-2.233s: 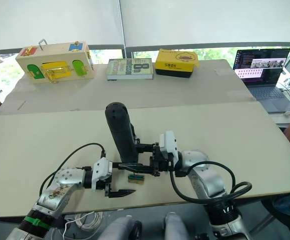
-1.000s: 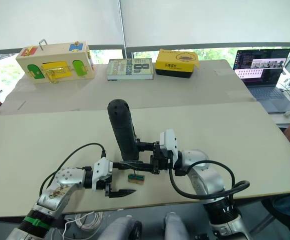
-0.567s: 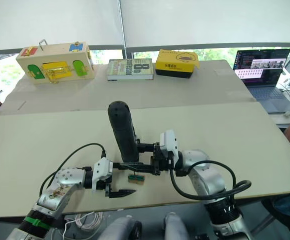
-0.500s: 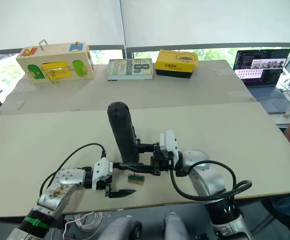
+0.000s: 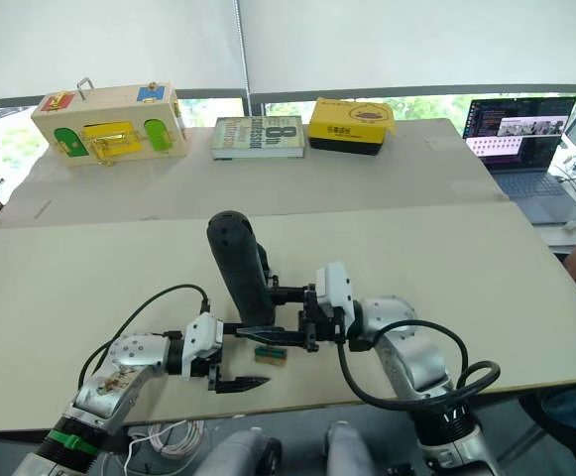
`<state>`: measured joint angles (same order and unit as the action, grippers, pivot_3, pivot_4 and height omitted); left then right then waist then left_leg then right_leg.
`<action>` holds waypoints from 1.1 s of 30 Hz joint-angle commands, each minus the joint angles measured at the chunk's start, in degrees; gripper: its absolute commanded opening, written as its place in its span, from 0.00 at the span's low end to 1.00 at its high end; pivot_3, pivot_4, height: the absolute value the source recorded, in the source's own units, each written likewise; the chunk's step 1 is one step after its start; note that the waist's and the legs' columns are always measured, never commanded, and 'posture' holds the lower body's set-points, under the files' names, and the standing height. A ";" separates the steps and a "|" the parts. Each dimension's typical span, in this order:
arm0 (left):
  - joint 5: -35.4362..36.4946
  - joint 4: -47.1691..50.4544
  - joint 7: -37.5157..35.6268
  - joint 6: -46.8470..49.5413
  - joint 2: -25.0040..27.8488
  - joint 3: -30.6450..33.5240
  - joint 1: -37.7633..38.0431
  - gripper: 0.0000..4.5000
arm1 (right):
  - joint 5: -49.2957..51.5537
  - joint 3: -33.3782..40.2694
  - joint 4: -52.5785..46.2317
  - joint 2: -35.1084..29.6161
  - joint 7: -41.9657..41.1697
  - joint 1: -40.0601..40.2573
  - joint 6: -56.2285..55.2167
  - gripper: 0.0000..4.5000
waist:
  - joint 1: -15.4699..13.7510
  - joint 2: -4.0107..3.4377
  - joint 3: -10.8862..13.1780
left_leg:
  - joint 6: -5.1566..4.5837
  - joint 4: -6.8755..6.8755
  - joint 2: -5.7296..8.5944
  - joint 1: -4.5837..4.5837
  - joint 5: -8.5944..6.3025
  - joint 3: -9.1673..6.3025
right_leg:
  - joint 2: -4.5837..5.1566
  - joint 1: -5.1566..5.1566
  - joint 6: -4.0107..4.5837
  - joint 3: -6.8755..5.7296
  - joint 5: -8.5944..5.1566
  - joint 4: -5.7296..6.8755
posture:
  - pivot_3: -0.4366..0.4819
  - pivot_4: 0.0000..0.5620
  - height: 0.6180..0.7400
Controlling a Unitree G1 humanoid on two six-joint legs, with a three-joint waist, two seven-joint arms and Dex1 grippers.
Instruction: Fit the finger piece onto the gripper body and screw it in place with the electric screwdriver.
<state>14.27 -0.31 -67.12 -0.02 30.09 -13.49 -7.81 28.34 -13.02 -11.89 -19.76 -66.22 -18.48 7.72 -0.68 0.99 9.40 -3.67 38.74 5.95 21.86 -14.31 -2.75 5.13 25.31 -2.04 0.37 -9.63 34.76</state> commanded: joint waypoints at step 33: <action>21.82 8.15 -2.25 8.66 5.59 20.69 5.31 0.99 | 18.09 10.71 -15.99 -5.12 6.94 -11.35 13.55 0.43 | 0.02 0.05 0.07 | -0.08 0.03 0.01 0.57 0.05 0.04 | -0.01 0.74 0.49 0.00 0.30 0.11 | 0.48 0.27 1.00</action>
<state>35.14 7.88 -68.97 8.91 35.72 5.93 -2.10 43.85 -4.80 -25.10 -24.73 -59.80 -28.46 21.23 -0.65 1.04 9.47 -3.75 38.77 5.96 22.43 -14.27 -2.71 5.13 26.04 -1.54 0.37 -9.33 34.87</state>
